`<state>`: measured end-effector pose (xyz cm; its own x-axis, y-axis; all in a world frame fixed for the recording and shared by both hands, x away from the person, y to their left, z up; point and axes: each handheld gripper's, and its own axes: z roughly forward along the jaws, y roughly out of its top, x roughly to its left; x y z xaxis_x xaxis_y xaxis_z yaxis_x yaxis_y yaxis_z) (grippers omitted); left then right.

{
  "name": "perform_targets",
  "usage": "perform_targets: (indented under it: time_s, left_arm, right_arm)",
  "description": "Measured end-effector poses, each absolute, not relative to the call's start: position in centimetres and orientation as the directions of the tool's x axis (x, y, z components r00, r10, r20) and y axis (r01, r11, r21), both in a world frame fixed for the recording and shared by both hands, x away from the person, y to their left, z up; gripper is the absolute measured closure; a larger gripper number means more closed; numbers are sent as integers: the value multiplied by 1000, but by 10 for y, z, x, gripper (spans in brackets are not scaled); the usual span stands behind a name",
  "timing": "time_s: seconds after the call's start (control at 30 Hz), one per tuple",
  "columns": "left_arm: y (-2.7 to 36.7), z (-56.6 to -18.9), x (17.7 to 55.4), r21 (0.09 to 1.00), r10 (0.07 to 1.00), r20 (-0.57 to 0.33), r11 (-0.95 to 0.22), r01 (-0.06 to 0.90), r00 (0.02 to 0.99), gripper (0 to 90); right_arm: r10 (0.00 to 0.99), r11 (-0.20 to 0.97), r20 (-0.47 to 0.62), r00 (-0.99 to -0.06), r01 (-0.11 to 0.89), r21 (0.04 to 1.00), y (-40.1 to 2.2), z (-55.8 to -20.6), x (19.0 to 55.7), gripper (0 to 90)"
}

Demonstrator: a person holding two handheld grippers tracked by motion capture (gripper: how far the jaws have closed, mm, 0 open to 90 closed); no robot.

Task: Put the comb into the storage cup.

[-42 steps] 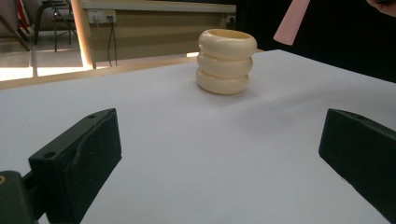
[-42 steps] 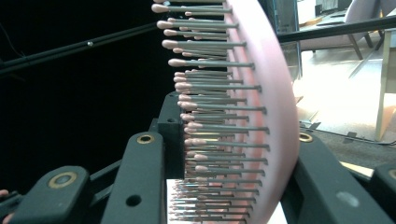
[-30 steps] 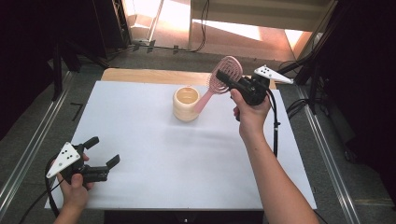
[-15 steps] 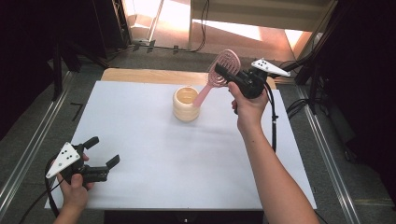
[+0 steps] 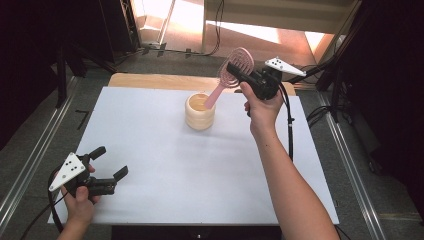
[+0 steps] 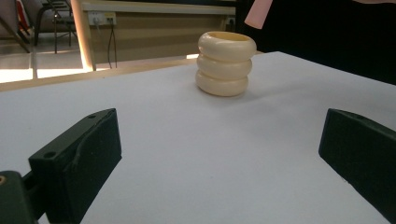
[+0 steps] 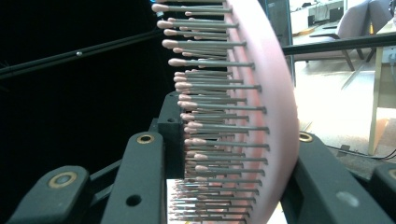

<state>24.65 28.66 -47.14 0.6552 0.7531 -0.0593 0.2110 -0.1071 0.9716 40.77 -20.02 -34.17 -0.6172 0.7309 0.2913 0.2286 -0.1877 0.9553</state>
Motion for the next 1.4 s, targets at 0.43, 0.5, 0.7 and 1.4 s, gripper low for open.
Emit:
perform_targets:
  time_s: [0.43, 0.5, 0.7, 1.4]
  left_arm:
    - [287, -472, 247, 972, 751, -61, -106, 211, 657, 0]
    - [287, -472, 247, 972, 752, -60, -107, 211, 656, 0]
    - [287, -472, 247, 972, 753, -61, -105, 212, 655, 0]
    - [288, -471, 246, 972, 753, -54, -110, 207, 655, 0]
  right_arm:
    - [730, -215, 312, -609, 229, 949, -195, -351, 421, 621]
    - [735, -211, 307, -604, 227, 951, -193, -353, 422, 621]
    - [740, -193, 287, -609, 216, 957, -186, -359, 426, 621]
    - [734, -186, 308, -605, 257, 948, -170, -377, 435, 621]
